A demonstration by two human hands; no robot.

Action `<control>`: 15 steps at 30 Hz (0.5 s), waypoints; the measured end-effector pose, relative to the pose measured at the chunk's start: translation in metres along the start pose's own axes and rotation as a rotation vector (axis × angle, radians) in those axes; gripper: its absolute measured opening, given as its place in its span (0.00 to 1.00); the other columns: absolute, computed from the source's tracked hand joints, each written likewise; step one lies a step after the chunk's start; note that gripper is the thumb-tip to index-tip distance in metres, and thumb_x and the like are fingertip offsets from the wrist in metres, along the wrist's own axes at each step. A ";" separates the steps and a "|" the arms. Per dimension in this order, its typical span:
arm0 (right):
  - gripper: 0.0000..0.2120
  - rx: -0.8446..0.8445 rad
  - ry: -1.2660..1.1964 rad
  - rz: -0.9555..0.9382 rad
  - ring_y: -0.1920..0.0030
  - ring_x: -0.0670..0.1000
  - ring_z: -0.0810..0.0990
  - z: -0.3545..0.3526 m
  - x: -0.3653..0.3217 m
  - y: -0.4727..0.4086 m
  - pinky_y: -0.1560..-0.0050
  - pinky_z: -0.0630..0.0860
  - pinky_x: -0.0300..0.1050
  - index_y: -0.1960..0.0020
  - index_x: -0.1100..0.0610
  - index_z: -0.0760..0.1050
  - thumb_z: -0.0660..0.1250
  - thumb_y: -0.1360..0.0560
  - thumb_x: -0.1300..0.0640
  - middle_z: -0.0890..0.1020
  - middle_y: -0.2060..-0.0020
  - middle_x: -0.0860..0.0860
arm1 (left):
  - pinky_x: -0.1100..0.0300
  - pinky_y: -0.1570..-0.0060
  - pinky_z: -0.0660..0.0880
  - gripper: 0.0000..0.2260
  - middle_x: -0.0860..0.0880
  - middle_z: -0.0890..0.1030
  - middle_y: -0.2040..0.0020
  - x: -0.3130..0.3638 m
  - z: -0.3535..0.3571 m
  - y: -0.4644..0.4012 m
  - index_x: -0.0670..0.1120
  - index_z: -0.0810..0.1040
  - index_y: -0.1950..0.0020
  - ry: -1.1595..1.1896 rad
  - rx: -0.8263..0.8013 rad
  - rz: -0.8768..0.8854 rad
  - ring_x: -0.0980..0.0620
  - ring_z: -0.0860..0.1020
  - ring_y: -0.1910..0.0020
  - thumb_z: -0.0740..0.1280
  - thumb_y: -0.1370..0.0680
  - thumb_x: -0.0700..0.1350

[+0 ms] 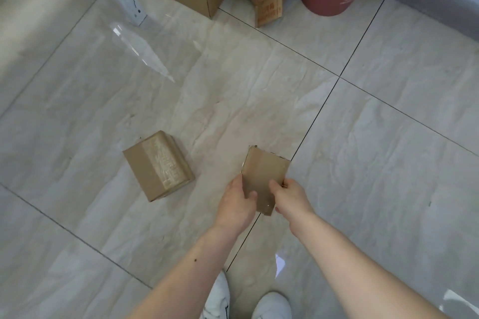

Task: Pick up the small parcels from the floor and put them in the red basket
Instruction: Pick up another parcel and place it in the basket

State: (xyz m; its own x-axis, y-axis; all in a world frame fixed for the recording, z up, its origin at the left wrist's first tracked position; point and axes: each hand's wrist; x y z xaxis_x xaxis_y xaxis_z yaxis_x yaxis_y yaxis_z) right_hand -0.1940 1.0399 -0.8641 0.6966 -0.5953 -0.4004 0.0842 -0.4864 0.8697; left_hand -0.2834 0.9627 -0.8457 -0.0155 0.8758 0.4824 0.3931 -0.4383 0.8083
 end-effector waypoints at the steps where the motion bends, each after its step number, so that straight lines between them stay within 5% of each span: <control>1: 0.10 0.006 0.003 -0.016 0.61 0.51 0.76 -0.002 -0.007 0.013 0.58 0.74 0.46 0.44 0.60 0.73 0.60 0.21 0.56 0.77 0.58 0.52 | 0.60 0.40 0.68 0.18 0.50 0.71 0.34 0.007 -0.006 0.012 0.45 0.67 0.31 0.024 0.007 0.004 0.47 0.72 0.35 0.61 0.21 0.42; 5: 0.09 0.031 0.006 -0.063 0.63 0.52 0.75 -0.013 -0.035 0.071 0.65 0.70 0.44 0.48 0.60 0.73 0.60 0.22 0.56 0.78 0.59 0.53 | 0.65 0.46 0.64 0.22 0.48 0.67 0.32 0.035 -0.035 0.068 0.43 0.62 0.26 0.076 0.062 -0.007 0.49 0.70 0.35 0.61 0.20 0.42; 10: 0.09 0.050 0.002 -0.141 0.59 0.50 0.77 -0.025 -0.080 0.148 0.65 0.69 0.42 0.46 0.56 0.73 0.63 0.23 0.54 0.80 0.56 0.51 | 0.55 0.38 0.69 0.19 0.48 0.69 0.34 0.070 -0.079 0.135 0.43 0.67 0.30 0.111 0.202 0.006 0.48 0.72 0.38 0.61 0.20 0.46; 15: 0.11 0.076 0.006 -0.208 0.55 0.52 0.78 -0.028 -0.122 0.213 0.60 0.71 0.44 0.45 0.57 0.74 0.65 0.24 0.52 0.82 0.53 0.53 | 0.49 0.41 0.75 0.12 0.47 0.74 0.40 0.097 -0.130 0.182 0.46 0.73 0.39 0.204 0.316 0.039 0.52 0.77 0.48 0.63 0.21 0.48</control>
State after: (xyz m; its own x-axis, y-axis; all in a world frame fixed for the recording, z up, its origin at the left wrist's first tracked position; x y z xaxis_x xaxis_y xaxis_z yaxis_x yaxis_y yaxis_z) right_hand -0.2414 1.0266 -0.6220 0.6745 -0.4732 -0.5667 0.1724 -0.6454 0.7442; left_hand -0.3325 0.9419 -0.6075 -0.1653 0.7875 0.5937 0.6605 -0.3586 0.6596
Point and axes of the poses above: each hand's wrist, its own y-axis away from the middle knuckle, its own z-axis out of the palm, x = y × z
